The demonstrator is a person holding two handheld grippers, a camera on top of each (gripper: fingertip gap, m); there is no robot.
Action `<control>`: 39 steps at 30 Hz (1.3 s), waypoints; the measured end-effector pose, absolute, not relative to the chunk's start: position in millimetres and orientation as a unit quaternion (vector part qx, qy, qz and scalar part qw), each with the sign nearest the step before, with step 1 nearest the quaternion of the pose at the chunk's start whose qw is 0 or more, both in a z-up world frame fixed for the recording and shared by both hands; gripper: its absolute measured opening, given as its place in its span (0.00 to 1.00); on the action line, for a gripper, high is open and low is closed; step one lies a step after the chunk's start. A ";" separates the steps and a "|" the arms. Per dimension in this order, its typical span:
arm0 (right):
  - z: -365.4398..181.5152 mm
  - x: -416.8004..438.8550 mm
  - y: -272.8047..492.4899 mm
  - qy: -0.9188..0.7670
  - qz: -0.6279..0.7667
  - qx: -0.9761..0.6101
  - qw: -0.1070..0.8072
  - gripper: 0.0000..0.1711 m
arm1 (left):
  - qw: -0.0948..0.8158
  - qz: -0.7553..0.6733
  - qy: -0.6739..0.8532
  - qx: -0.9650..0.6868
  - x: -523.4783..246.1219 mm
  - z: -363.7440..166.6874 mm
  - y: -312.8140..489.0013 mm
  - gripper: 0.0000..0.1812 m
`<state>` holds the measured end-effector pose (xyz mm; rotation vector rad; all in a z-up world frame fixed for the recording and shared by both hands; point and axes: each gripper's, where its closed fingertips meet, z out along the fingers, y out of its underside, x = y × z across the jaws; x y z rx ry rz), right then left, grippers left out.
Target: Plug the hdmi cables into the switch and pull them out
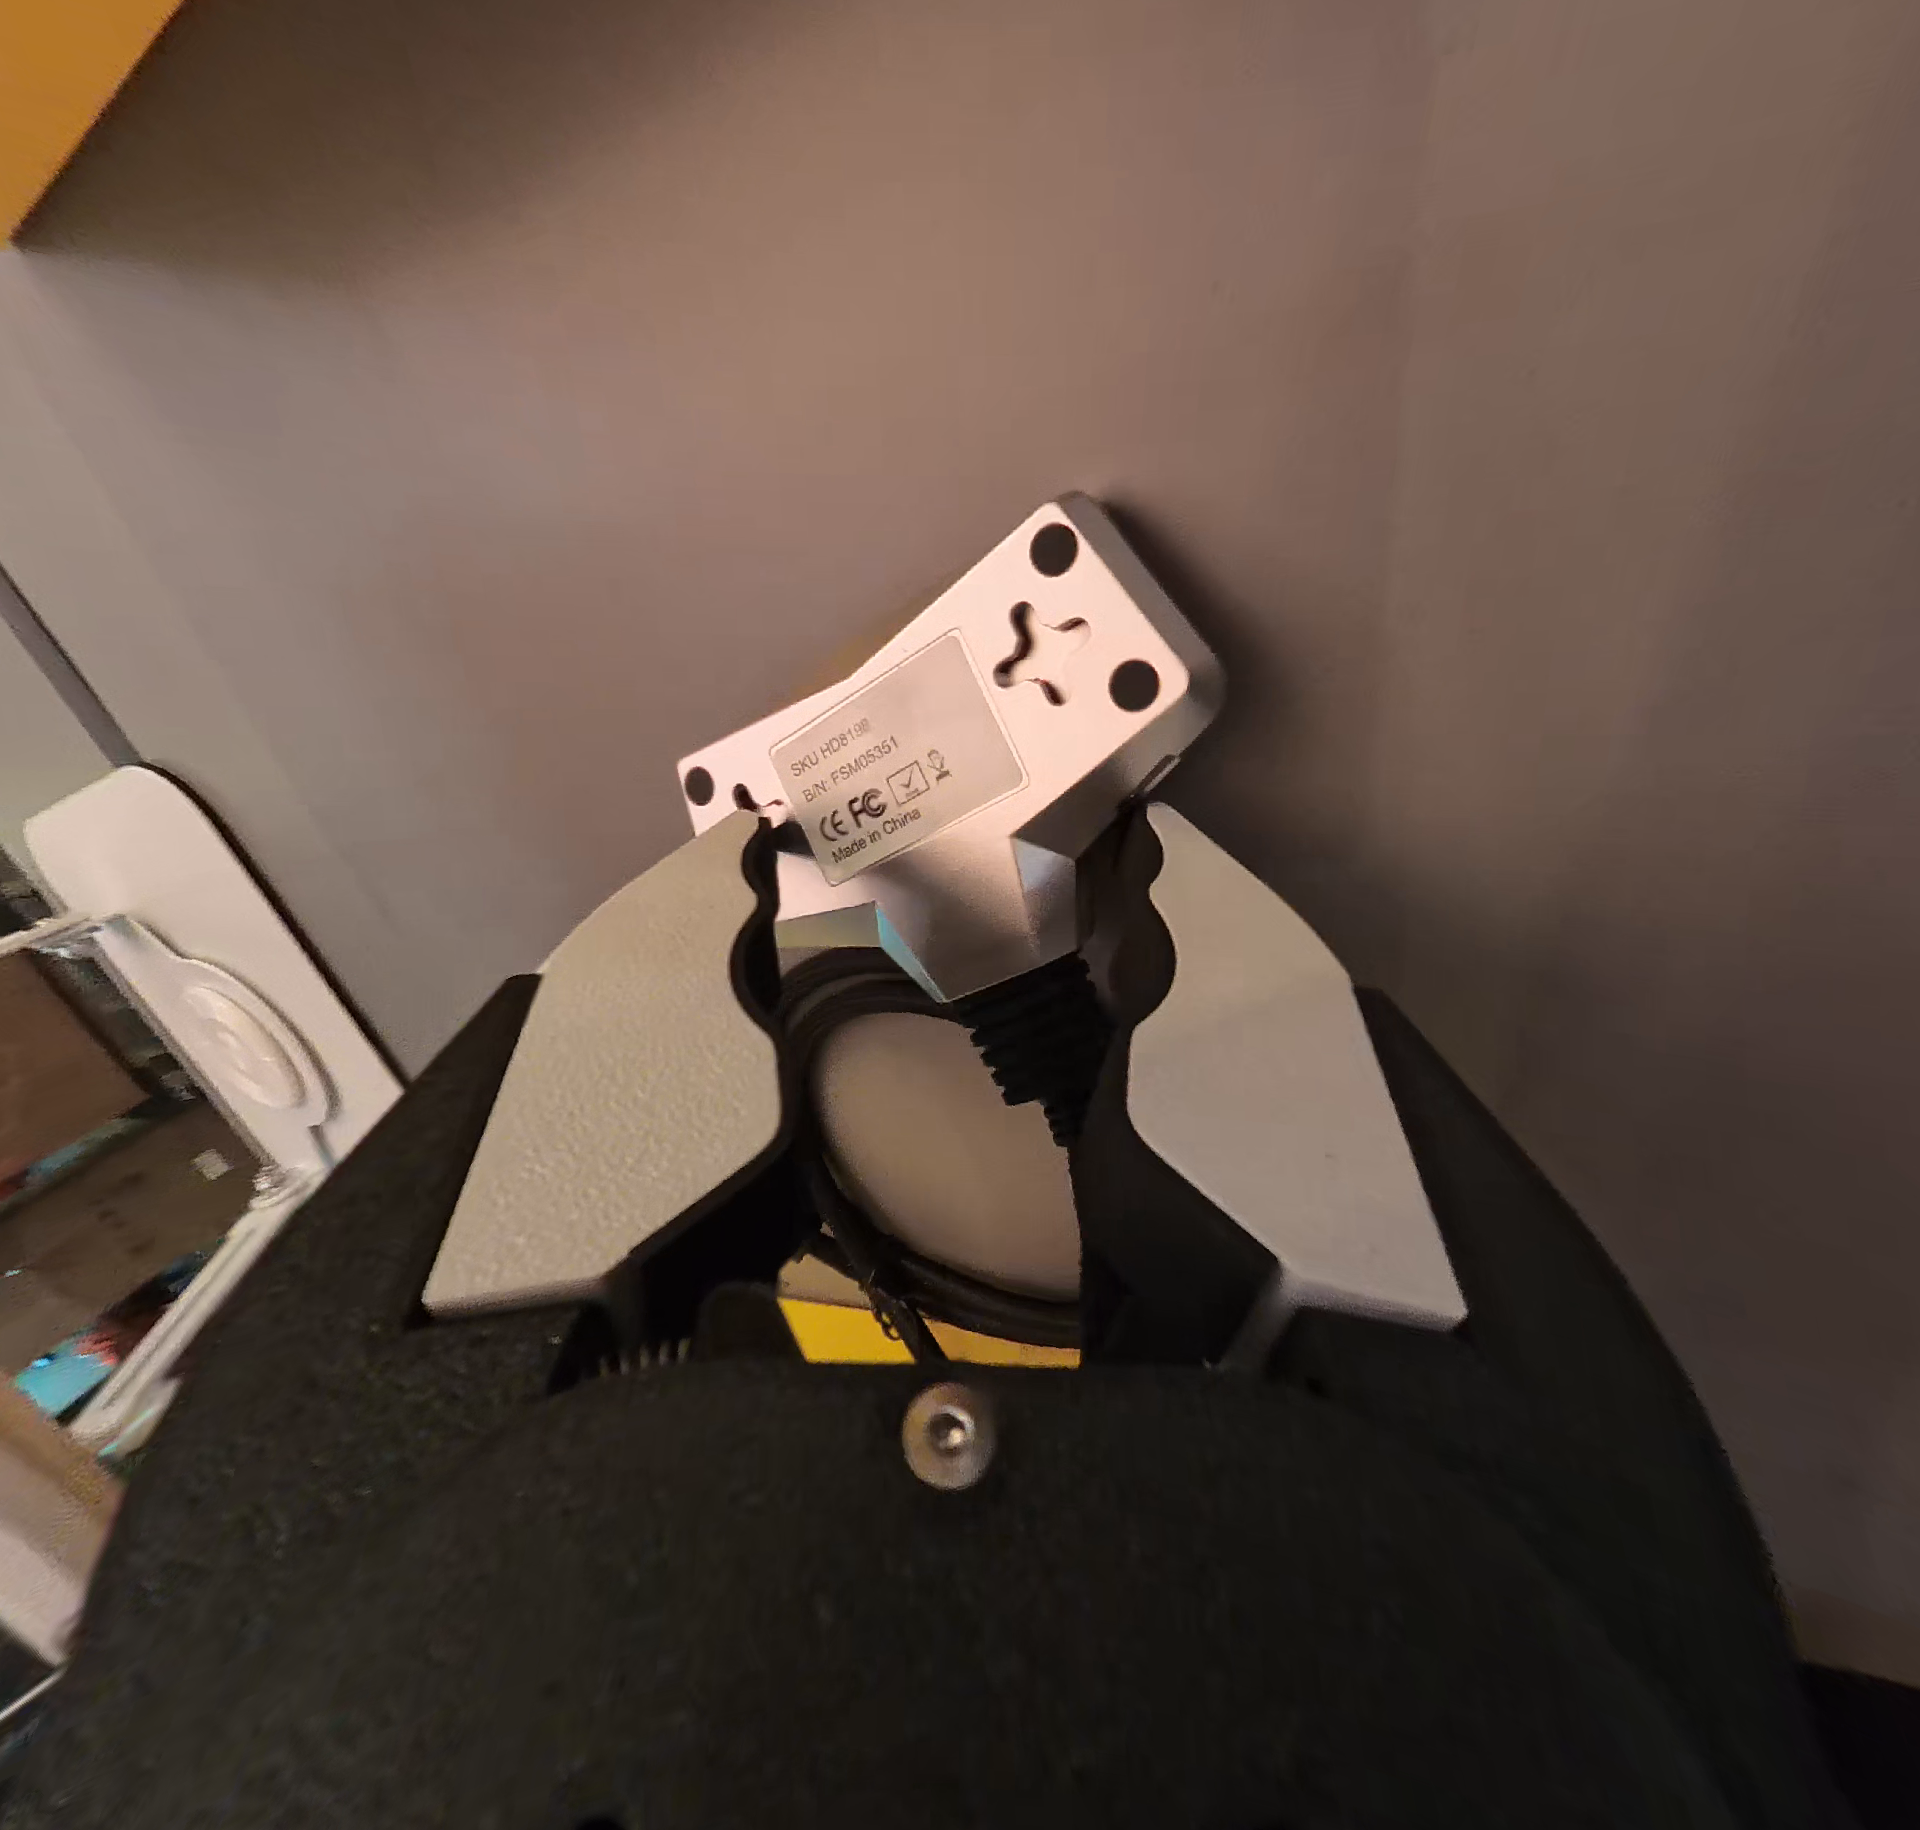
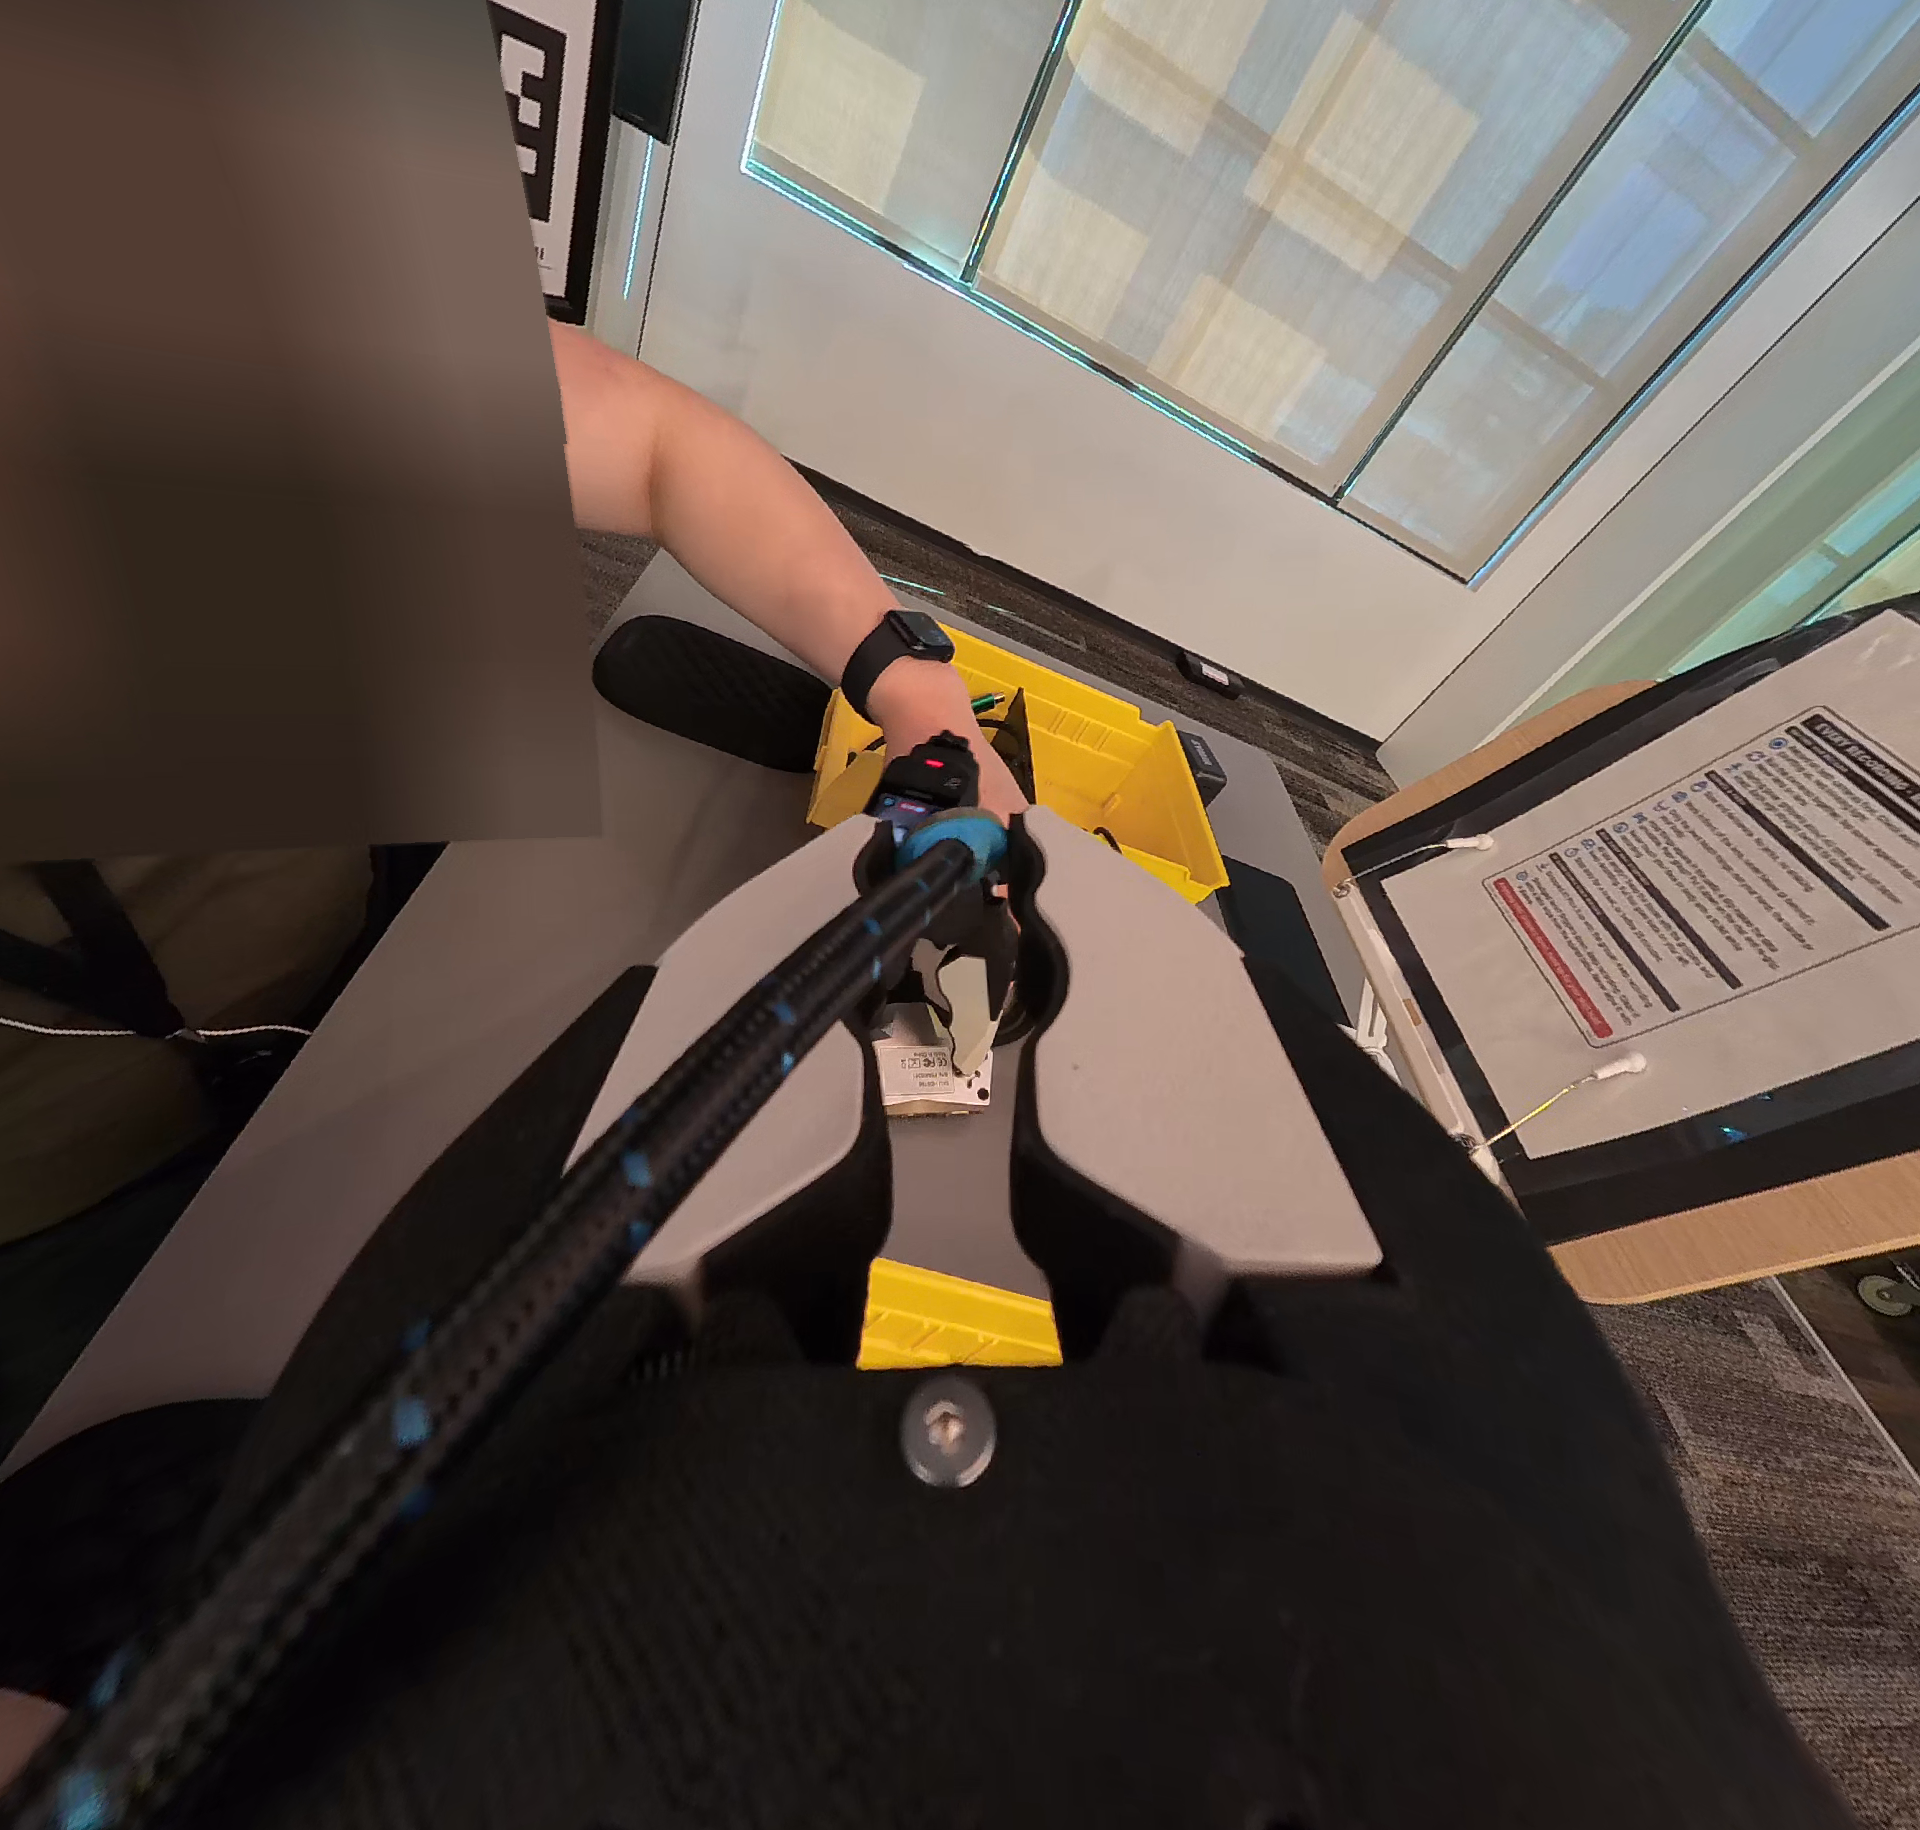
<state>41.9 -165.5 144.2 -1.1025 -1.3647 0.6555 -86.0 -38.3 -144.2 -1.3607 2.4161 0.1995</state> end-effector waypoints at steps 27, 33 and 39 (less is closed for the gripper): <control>143.7 42.5 -167.8 -0.591 0.288 -0.470 0.589 0.13 | 0.124 -0.049 0.827 -0.546 -93.6 -139.4 -66.3 0.34; 143.8 42.0 -168.4 -0.592 0.287 -0.469 0.589 0.13 | 0.158 0.000 0.834 -0.528 -95.2 -143.1 -59.4 0.33; 142.3 41.6 -167.4 -0.593 0.285 -0.471 0.588 0.13 | 0.153 0.023 0.827 -0.541 -94.0 -140.7 -54.0 0.34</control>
